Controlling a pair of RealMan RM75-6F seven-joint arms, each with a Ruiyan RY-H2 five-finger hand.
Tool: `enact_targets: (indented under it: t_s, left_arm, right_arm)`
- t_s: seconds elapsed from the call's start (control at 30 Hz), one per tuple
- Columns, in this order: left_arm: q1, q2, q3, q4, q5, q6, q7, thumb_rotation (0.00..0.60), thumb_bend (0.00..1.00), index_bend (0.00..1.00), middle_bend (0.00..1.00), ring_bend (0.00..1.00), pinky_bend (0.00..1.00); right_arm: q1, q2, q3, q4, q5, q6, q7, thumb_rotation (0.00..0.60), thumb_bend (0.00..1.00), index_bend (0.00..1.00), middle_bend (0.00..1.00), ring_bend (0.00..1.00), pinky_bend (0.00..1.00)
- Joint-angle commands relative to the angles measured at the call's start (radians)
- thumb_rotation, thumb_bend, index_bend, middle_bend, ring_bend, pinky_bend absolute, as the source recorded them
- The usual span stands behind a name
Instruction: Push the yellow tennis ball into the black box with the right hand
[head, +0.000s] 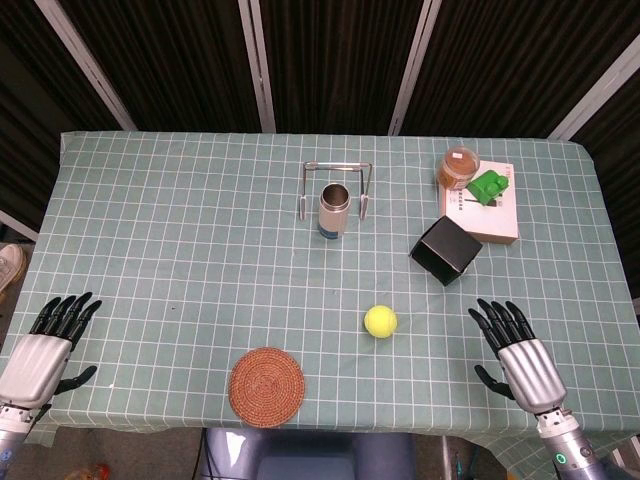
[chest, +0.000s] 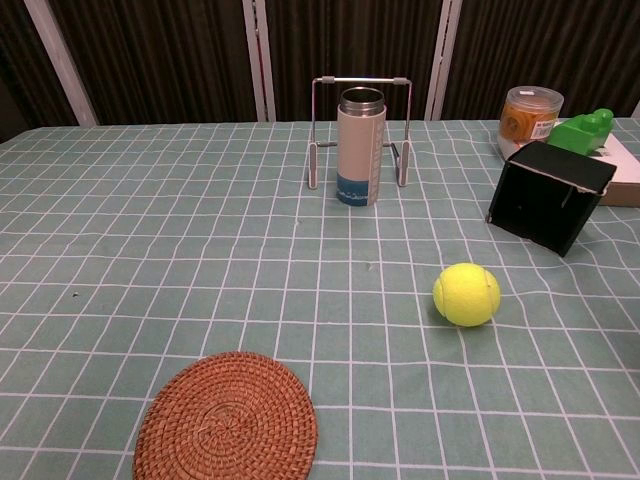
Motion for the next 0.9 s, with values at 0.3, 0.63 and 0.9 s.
enact_targets:
  t_s: [0.3,0.63,0.9]
  left_arm:
    - [0.0,0.001,-0.005,-0.005,-0.01,-0.002,0.003,0.6,0.16,0.0,0.0,0.0,0.0]
    - [0.012,0.004,0.011,-0.003,0.03,0.031,-0.005,0.6,0.16,0.0,0.0,0.0,0.0]
    - [0.018,0.006,0.026,-0.008,0.077,0.058,-0.001,0.6,0.16,0.0,0.0,0.0,0.0]
  right_arm:
    - [0.005,-0.013,-0.005,0.011,-0.011,-0.009,-0.005,0.6,0.31,0.0,0.0,0.0,0.0]
    - [-0.007,-0.068,-0.037,-0.04,-0.04,0.002,0.05,0.6,0.31,0.01,0.06,0.09,0.39]
    - [-0.005,-0.139,-0.047,-0.092,-0.043,-0.012,0.115,0.6,0.46,0.27,0.35,0.41,0.74]
